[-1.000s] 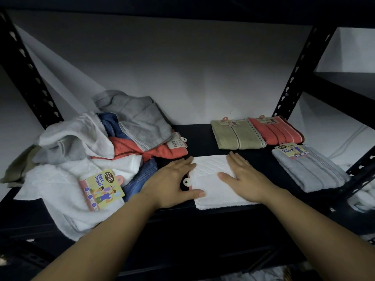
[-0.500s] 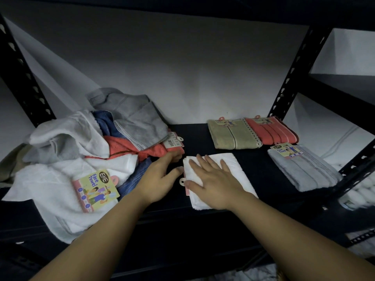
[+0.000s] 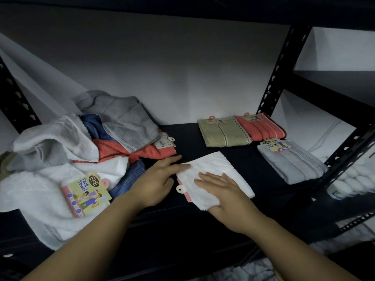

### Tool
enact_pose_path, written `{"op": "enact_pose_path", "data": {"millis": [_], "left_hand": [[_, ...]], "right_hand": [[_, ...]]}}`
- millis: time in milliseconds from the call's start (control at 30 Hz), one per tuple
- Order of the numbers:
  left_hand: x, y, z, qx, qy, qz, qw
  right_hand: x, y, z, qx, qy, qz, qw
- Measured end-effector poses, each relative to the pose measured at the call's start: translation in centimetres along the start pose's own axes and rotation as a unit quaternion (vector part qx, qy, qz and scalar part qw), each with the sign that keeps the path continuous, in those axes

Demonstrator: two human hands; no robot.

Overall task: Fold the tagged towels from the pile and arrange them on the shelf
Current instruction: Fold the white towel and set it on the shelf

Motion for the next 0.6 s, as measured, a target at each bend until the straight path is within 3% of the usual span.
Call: {"op": "enact_pose_path", "data": {"millis": [167,300,367,467,600], "left_hand": [[-1.1,-0.6,-0.8,0.005,0.026,0.033,0.999],[-4.1,-1.3,-2.0,-0.020,0.022,0.155,0.987],[-6.4,-1.6,-2.9,-0.040,-0.015,0.254,0.966],[-9.1,-1.3,-4.6,-0.081,-0.065,0.400,0.911],[-10.4,0.3,-7.4,-0.072,-0.186,0.486,0.851]], "right_hand": [[0.0,-3.4,0.9,-0.088,0.050,-0.257,0.961],[-0.4,-6.4,1.0,-0.125,0.110,-0.334,0.928],[-1.1,-8.0,0.9,-0.165,0.148,-0.313,0.924],[-2.8,-10.3,0.7,-0.158,0.197,-0.318,0.914],[-6.4,-11.8,-0.3,-0.124,0.276,-0.405,0.863]]}}
Point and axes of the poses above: each hand's wrist, its own z-axis away from the middle knuckle, its own y-axis out of the palm, x = y × z, the point moved 2 cm from there along -z, towards the middle knuckle, and after that the axes turned 9 degrees about y, right-handed, at the moved point
